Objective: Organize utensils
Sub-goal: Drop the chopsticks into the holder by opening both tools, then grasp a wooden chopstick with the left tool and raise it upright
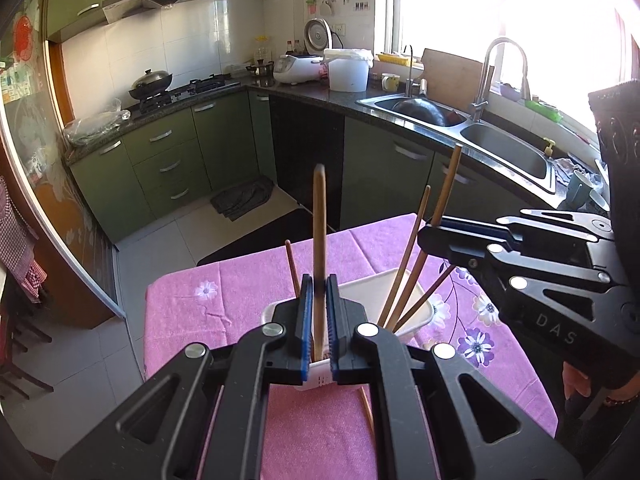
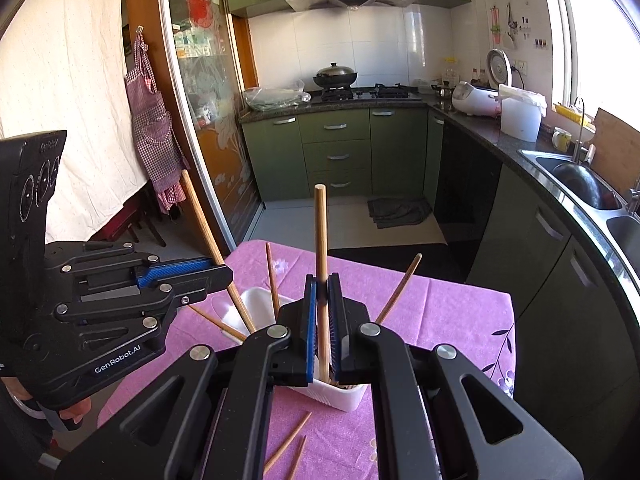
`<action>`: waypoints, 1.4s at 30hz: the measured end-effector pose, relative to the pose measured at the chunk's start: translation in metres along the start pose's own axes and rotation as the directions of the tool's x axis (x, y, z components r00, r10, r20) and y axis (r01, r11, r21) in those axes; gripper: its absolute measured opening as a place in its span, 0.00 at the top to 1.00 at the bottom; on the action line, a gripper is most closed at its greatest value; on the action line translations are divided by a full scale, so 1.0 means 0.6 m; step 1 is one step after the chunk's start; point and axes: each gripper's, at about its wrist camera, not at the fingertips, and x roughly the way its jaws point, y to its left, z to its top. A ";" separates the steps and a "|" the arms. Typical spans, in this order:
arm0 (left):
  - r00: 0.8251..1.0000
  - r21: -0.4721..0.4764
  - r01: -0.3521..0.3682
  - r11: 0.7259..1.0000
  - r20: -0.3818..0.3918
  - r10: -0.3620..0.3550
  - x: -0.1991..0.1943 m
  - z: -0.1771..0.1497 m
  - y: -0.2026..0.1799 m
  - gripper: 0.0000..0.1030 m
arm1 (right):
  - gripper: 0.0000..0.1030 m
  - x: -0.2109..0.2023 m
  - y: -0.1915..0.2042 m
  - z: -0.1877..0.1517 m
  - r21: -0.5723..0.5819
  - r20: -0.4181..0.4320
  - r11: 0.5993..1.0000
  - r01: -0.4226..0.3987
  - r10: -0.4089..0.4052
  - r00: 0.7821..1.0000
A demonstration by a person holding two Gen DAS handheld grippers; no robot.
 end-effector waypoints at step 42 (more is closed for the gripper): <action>0.887 -0.101 0.046 0.994 -0.454 -0.087 0.140 -0.282 -0.116 0.92 | 0.79 -0.087 -0.025 -0.370 0.084 -0.248 0.994 0.069 -0.046 0.968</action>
